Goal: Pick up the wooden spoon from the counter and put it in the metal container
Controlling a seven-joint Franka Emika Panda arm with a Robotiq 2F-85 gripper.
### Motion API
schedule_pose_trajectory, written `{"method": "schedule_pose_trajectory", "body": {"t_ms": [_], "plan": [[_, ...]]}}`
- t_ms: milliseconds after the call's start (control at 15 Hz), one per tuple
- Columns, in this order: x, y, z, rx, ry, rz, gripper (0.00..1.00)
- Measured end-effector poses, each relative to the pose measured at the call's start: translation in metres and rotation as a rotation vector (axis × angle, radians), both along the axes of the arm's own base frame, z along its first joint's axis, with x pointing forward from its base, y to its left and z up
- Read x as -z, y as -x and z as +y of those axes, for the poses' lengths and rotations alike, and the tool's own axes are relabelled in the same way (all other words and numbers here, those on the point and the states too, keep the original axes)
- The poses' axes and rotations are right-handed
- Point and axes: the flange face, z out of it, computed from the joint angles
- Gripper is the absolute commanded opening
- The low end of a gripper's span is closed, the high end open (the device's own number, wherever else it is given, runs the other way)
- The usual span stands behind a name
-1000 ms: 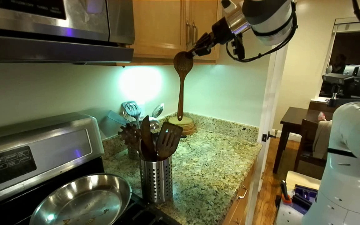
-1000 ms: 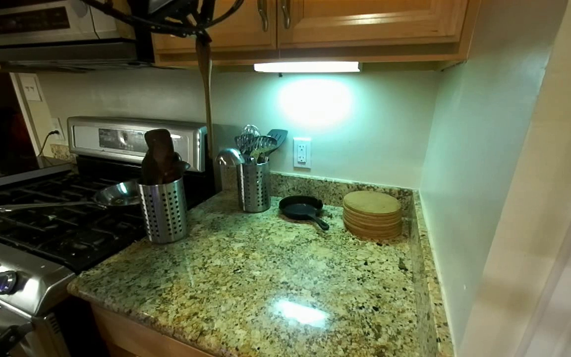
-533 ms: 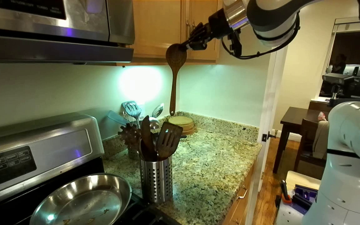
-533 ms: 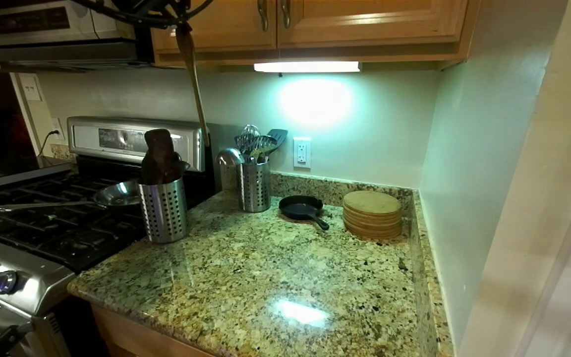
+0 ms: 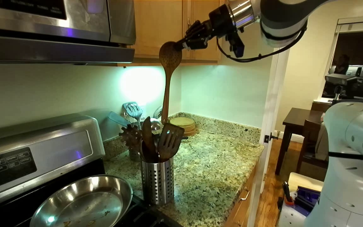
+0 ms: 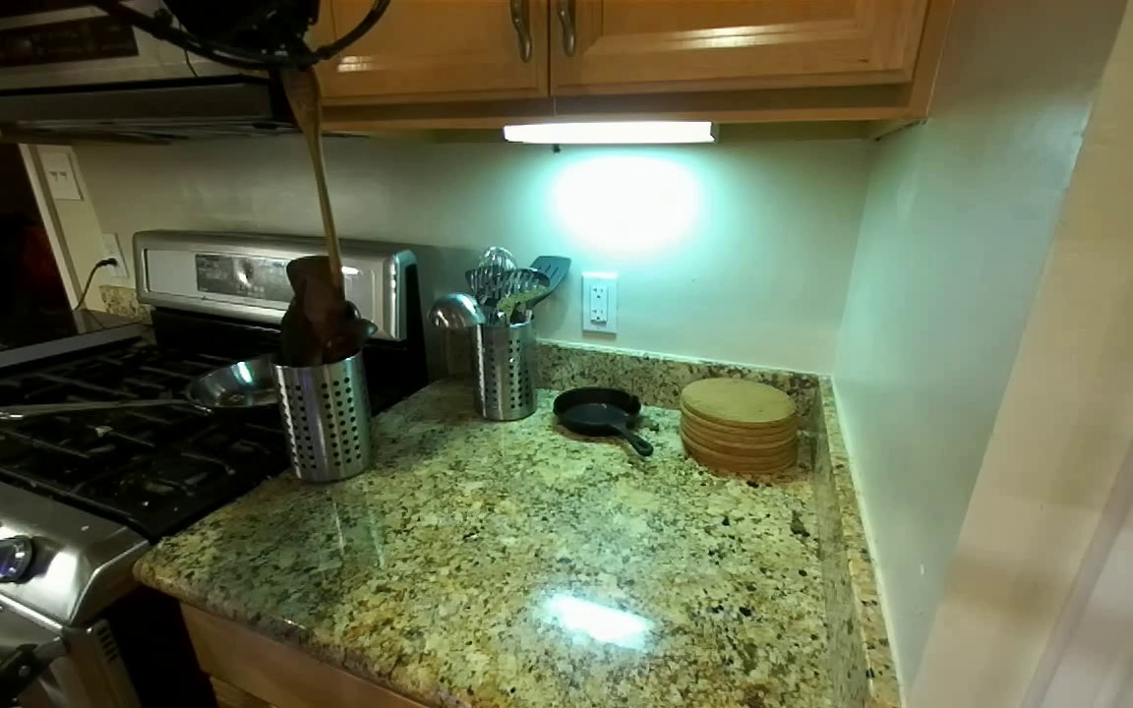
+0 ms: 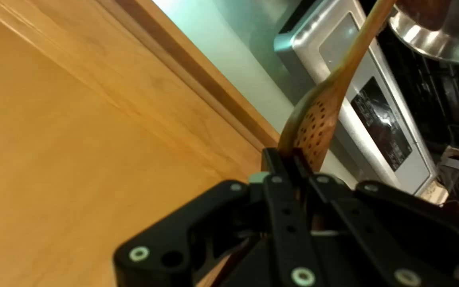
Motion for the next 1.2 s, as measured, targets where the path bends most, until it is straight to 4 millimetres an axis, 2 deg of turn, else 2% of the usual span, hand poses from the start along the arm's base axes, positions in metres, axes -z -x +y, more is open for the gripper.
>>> {"method": "schedule_pose_trajectory", "body": {"t_ms": [200,400,933,1200], "plan": [[0.007,0.004,0.014,-0.066,-0.025,0.033,0.05],[0.018,0.002,0.017,-0.108,-0.068,0.063,0.05],[0.066,-0.021,-0.019,-0.104,-0.187,0.113,0.05],[0.079,-0.029,-0.021,-0.123,-0.204,0.124,0.05]]}}
